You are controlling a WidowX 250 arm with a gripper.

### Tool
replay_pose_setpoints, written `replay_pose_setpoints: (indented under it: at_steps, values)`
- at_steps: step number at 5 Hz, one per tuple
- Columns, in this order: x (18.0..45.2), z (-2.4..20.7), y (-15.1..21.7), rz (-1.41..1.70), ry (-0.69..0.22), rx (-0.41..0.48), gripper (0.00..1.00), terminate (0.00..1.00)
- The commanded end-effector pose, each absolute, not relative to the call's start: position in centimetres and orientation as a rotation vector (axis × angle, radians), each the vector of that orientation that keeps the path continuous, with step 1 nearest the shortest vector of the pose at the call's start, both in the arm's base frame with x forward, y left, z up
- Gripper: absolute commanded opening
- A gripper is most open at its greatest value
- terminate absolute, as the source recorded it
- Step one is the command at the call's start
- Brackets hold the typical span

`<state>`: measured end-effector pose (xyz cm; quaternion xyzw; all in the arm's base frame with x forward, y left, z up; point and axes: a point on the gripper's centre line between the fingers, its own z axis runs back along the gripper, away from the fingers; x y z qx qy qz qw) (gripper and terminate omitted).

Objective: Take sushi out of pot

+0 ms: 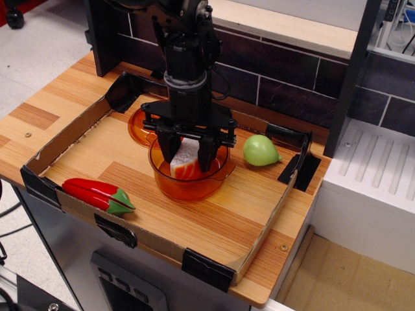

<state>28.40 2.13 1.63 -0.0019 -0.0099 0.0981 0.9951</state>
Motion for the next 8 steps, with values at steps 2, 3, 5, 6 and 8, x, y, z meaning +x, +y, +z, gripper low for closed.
replay_pose_setpoints:
  at_steps: [2,3,5,6,8]
  values:
    - [28.4,10.3,3.0,0.173,-0.253,-0.144,0.0,0.0]
    - [27.5,12.4,4.0,0.171,-0.246,-0.183,0.0,0.0]
    - [25.0,12.1,3.4,-0.044,-0.171,-0.142,0.0,0.0]
    - [24.1,11.0,0.9,-0.265,-0.13,-0.108,0.0,0.0]
    - [23.4,7.5,-2.1,-0.537,-0.056,-0.039,0.0,0.0]
